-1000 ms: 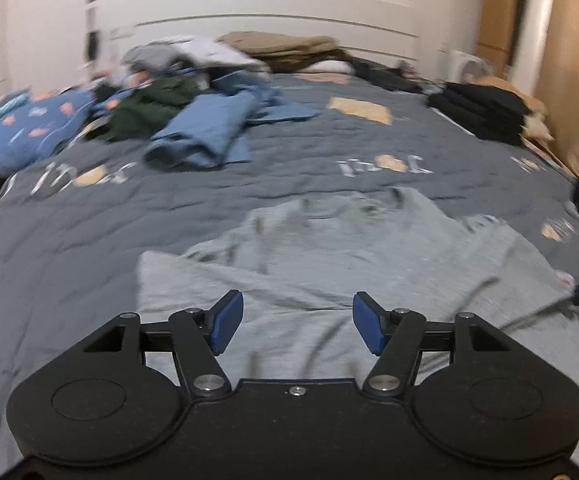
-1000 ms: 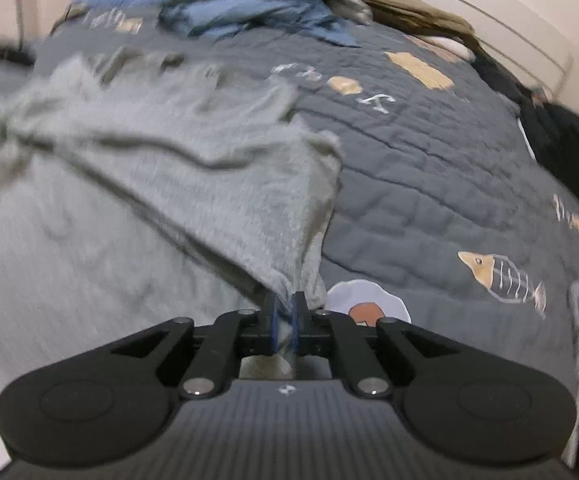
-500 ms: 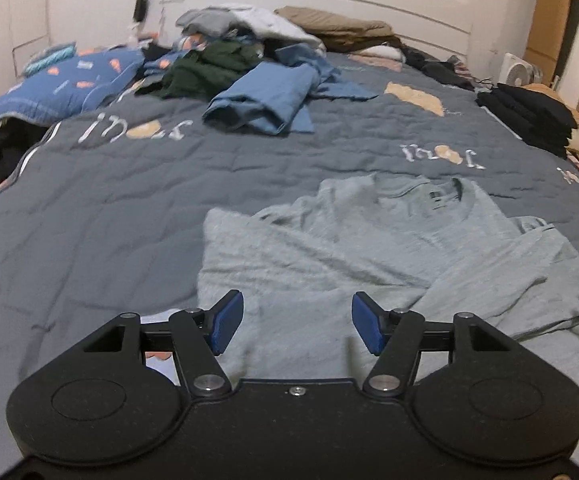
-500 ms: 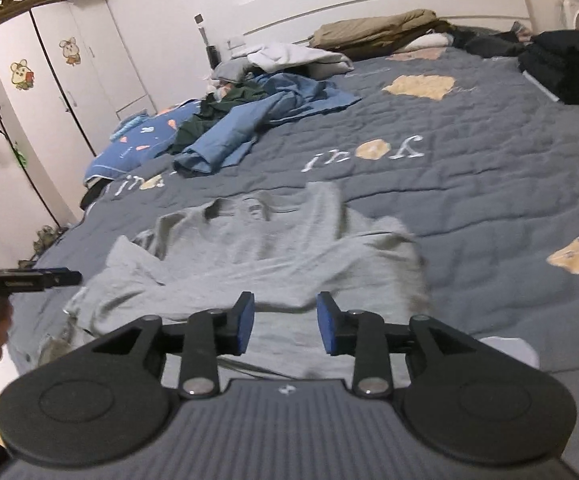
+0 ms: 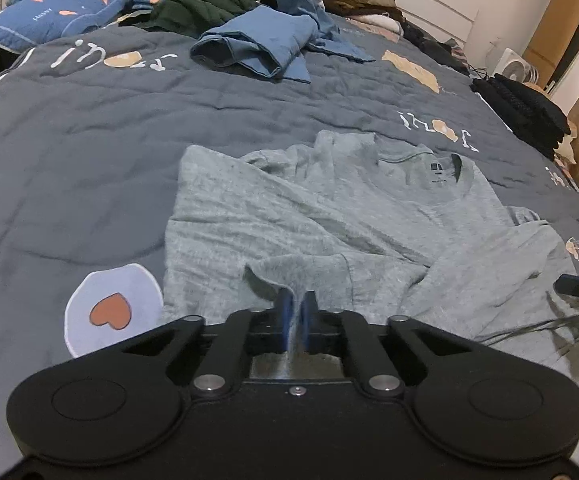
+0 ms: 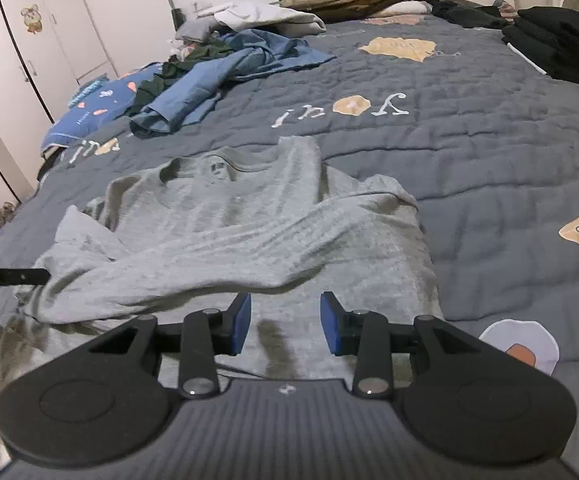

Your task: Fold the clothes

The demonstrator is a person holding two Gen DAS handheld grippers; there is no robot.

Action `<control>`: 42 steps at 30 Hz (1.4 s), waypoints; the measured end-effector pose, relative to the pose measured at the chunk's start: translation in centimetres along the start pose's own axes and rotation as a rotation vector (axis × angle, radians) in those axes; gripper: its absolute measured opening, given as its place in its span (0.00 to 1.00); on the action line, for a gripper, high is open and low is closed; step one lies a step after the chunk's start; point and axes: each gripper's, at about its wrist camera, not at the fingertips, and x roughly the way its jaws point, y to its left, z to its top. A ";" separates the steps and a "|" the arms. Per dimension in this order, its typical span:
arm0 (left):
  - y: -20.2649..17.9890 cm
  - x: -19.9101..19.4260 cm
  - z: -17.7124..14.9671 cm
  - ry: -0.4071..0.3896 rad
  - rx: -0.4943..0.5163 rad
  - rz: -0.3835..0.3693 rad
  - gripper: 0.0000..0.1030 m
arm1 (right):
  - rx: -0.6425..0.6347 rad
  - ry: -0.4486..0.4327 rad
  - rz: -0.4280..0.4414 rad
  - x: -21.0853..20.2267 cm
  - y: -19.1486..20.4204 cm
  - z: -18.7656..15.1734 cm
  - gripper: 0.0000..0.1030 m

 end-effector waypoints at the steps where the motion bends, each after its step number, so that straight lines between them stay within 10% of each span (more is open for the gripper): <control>1: 0.0 -0.1 0.2 -0.011 -0.010 -0.005 0.03 | -0.009 0.011 -0.012 0.2 0.0 -0.1 0.36; 12: 1.5 -2.2 3.2 -0.263 -0.126 0.153 0.00 | -0.091 0.099 -0.060 1.8 0.1 -1.3 0.36; 18: 2.0 -0.7 2.8 -0.177 -0.111 0.131 0.03 | -0.097 0.103 -0.052 1.8 0.1 -1.4 0.36; 22: 2.1 -2.2 2.7 -0.182 -0.105 0.113 0.38 | -0.078 0.104 -0.042 1.7 -0.2 -1.3 0.36; 30: 0.8 -2.4 1.0 -0.103 -0.075 -0.006 0.40 | -0.045 0.100 -0.030 1.4 -0.3 -1.0 0.36; 33: 0.3 -0.9 0.6 -0.030 -0.068 -0.029 0.34 | -0.034 0.099 -0.026 1.4 -0.4 -0.9 0.36; 37: 0.6 -0.2 0.8 -0.030 -0.107 -0.017 0.01 | -0.038 0.102 -0.028 1.4 -0.4 -0.9 0.36; 42: 1.7 -3.1 2.0 -0.135 -0.152 0.021 0.00 | -0.021 0.104 -0.022 1.5 -0.6 -0.9 0.36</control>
